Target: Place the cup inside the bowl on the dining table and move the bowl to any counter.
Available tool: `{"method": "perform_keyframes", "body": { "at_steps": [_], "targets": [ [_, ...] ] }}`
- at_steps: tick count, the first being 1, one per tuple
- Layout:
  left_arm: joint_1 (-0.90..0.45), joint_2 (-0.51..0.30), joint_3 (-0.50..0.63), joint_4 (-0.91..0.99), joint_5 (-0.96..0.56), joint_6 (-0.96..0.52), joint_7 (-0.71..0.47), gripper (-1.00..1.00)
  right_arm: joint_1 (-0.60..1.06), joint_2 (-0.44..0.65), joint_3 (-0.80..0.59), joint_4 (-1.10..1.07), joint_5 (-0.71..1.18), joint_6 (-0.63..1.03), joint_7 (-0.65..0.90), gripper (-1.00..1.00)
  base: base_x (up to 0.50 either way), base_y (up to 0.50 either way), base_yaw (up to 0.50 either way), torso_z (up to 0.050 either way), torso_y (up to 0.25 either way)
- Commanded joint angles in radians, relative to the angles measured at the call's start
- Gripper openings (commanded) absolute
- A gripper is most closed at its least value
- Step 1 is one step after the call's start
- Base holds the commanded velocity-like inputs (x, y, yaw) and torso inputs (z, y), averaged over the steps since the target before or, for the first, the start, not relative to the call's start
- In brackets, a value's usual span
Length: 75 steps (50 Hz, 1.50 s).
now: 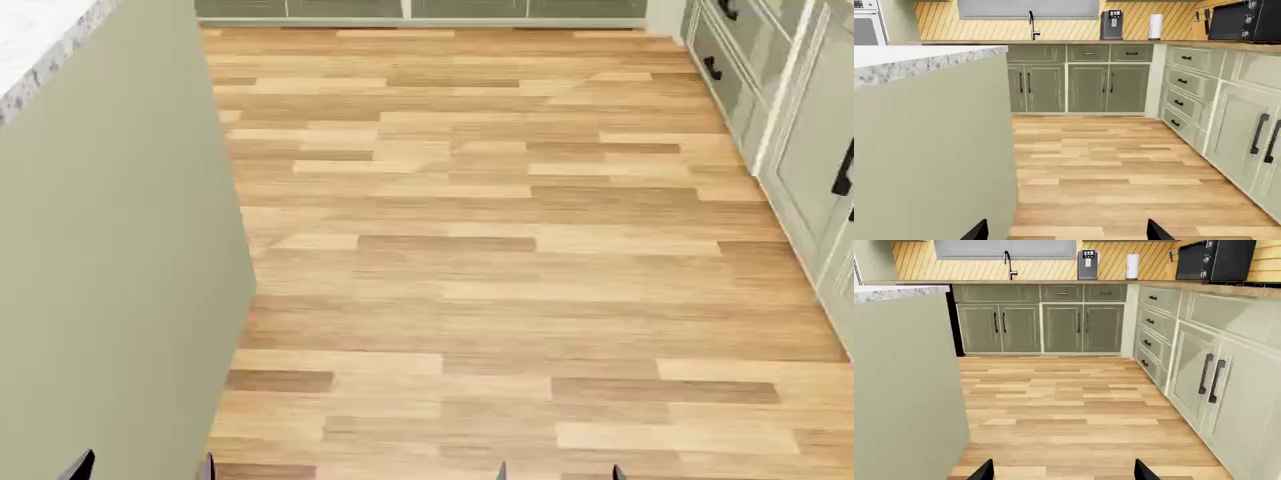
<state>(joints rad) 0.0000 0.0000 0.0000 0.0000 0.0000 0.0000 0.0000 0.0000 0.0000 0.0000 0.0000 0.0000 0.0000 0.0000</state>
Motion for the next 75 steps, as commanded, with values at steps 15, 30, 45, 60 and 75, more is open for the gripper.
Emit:
{"method": "perform_keyframes", "body": {
  "at_steps": [15, 30, 45, 60, 75],
  "targets": [
    [0.007, -0.06, 0.061, 0.005, -0.049, -0.004, -0.057, 1.0, 0.0, 0.054, -0.078, -0.001, 0.027, 0.002, 0.063, 1.0, -0.13, 0.0, 0.0, 0.0, 0.0],
    [-0.004, -0.073, 0.08, -0.001, -0.072, -0.016, -0.084, 1.0, 0.002, 0.075, -0.108, 0.0, 0.043, -0.001, 0.086, 1.0, -0.5, 0.0, 0.0, 0.0, 0.0],
    [-0.001, -0.092, 0.101, 0.0, -0.083, -0.002, -0.105, 1.0, 0.004, 0.092, -0.131, -0.001, 0.054, 0.016, 0.108, 1.0, -0.5, 0.0, 0.0, 0.0, 0.0],
    [0.0, -0.109, 0.118, 0.0, -0.098, 0.001, -0.125, 1.0, 0.006, 0.108, -0.151, 0.001, 0.066, 0.01, 0.128, 1.0, -0.5, 0.0, 0.0, 0.0, 0.0],
    [-0.006, -0.119, 0.132, -0.006, -0.116, 0.003, -0.14, 1.0, 0.01, 0.12, -0.17, 0.005, 0.067, 0.009, 0.149, 1.0, -0.5, 0.0, 0.0, 0.0, 0.0]
  ]
}}
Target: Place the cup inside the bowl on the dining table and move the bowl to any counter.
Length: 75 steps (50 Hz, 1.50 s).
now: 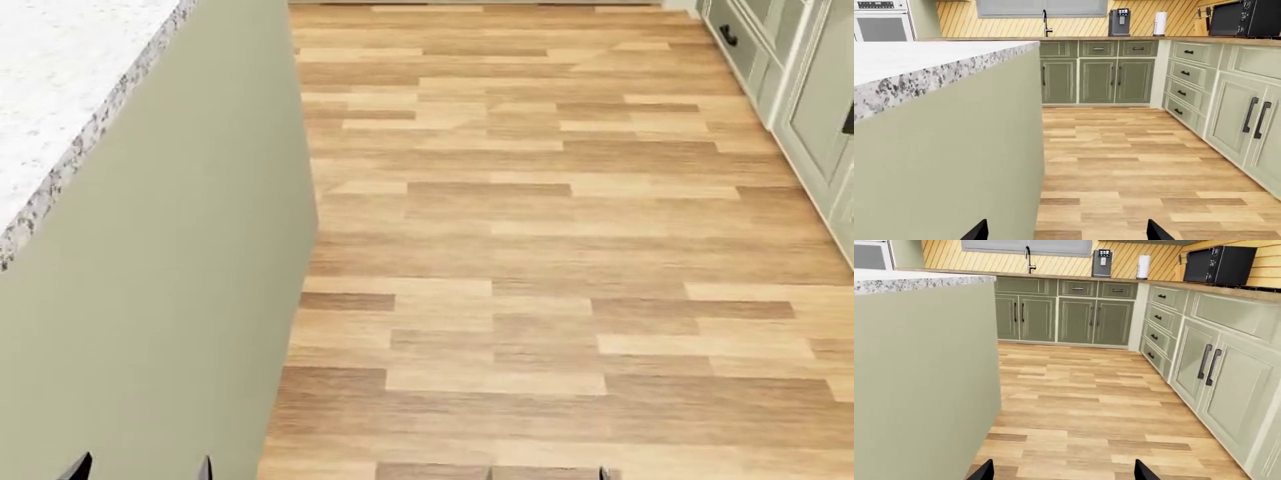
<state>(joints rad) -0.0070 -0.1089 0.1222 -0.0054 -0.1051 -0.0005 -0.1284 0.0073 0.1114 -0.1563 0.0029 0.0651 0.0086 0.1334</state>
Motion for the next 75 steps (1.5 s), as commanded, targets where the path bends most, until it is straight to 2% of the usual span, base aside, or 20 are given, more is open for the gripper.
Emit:
{"method": "perform_keyframes", "body": {
  "at_steps": [1, 35, 67, 75],
  "targets": [
    [0.003, -0.012, 0.01, 0.0, -0.012, 0.005, -0.012, 1.0, 0.003, 0.009, -0.014, 0.003, 0.002, 0.002, 0.017, 1.0, -0.5, 0.0, 0.0, 0.0, 0.0],
    [-0.002, -0.033, 0.038, 0.0, -0.032, 0.006, -0.041, 1.0, 0.007, 0.036, -0.049, 0.004, 0.001, 0.003, 0.054, 1.0, -0.5, 0.03, 0.0, 0.0, 0.0],
    [0.001, -0.054, 0.059, 0.003, -0.05, 0.013, -0.06, 1.0, 0.011, 0.058, -0.085, 0.006, -0.014, -0.006, 0.08, 1.0, -0.47, 0.4, 0.0, 0.0, 0.0],
    [-0.004, -0.056, 0.065, 0.0, -0.053, 0.012, -0.066, 1.0, 0.012, 0.065, -0.099, 0.007, -0.027, -0.01, 0.086, 1.0, -0.23, 0.5, 0.0, 0.0, 0.0]
  ]
}}
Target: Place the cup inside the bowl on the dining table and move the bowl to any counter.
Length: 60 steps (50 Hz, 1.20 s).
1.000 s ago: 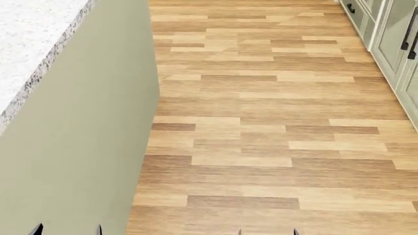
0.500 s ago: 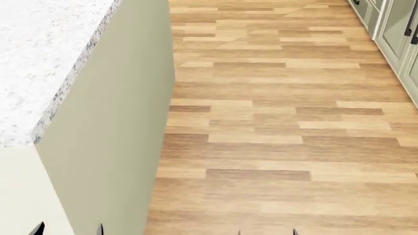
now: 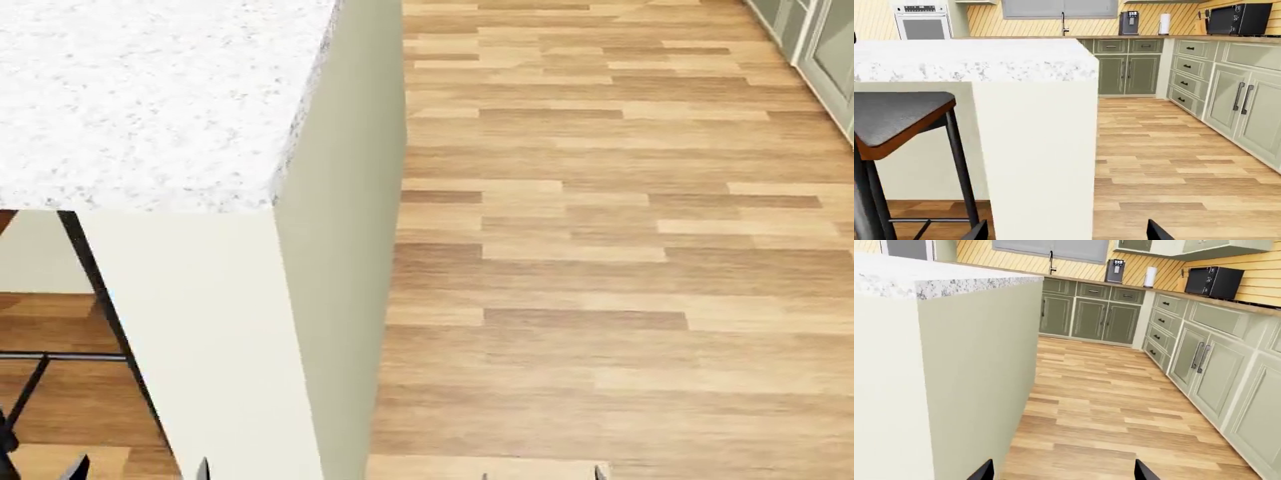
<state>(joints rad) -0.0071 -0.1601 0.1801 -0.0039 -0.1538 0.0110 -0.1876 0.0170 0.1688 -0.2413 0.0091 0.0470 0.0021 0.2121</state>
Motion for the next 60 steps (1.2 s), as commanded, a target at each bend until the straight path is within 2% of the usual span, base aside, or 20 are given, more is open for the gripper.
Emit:
{"method": "perform_keyframes", "body": {
  "at_steps": [1, 60],
  "targets": [
    [-0.005, -0.005, 0.008, -0.002, -0.005, 0.0, -0.007, 1.0, 0.003, 0.009, -0.017, 0.001, -0.011, -0.005, 0.007, 1.0, -0.11, 0.5, 0.0, 0.0, 0.0],
    [-0.005, -0.032, 0.039, 0.0, -0.03, 0.011, -0.036, 1.0, 0.006, 0.033, -0.044, -0.001, 0.019, -0.016, 0.03, 1.0, -0.02, 0.5, 0.0, 0.0, 0.0]
  ]
}}
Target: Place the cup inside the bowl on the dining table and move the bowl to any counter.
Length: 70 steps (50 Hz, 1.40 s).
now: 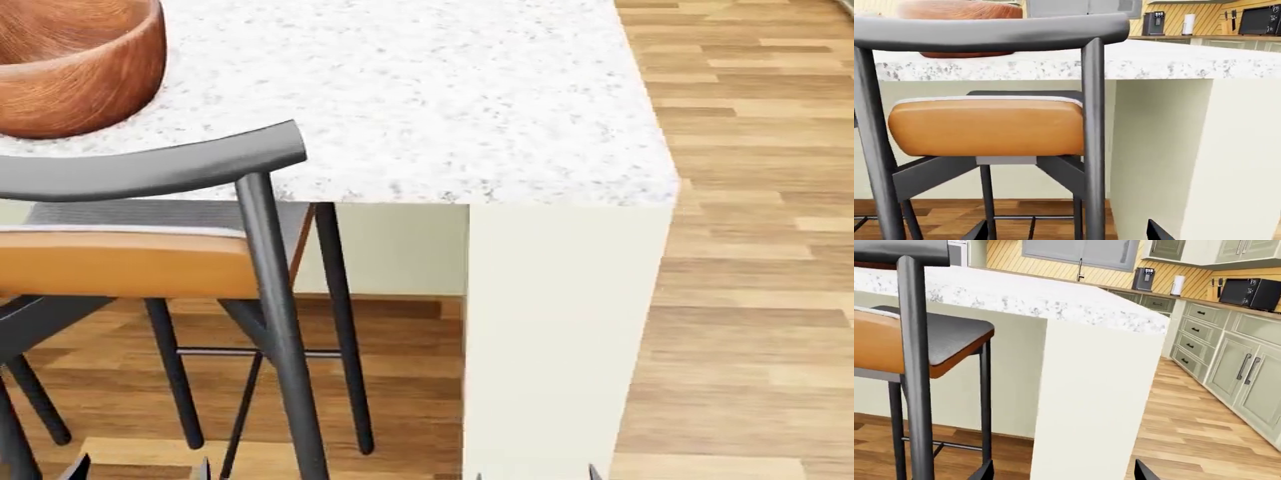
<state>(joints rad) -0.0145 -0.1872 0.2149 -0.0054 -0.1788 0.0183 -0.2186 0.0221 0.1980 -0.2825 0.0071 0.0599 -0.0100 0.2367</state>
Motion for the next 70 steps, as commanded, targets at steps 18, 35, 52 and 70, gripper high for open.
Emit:
{"method": "perform_keyframes", "body": {
  "at_steps": [18, 35, 52, 70],
  "targets": [
    [0.002, -0.013, 0.012, 0.003, -0.013, 0.004, -0.013, 1.0, 0.002, 0.011, -0.009, -0.002, 0.013, -0.005, 0.013, 1.0, 0.0, 0.5, 0.0, 0.0, 0.0],
    [-0.003, -0.017, 0.02, -0.001, -0.019, 0.004, -0.019, 1.0, 0.005, 0.015, -0.02, 0.003, 0.016, -0.011, 0.018, 1.0, 0.0, 0.5, 0.0, 0.0, 0.0],
    [0.006, -0.028, 0.026, 0.004, -0.025, 0.012, -0.025, 1.0, 0.005, 0.017, -0.014, 0.002, 0.044, -0.015, 0.023, 1.0, 0.0, 0.46, 0.0, 0.0, 0.0],
    [-0.007, -0.027, 0.034, 0.012, -0.043, -0.013, -0.031, 1.0, 0.005, 0.015, 0.001, 0.002, 0.089, -0.018, 0.029, 1.0, 0.0, 0.0, 0.0, 0.0, 0.0]
  ]
}}
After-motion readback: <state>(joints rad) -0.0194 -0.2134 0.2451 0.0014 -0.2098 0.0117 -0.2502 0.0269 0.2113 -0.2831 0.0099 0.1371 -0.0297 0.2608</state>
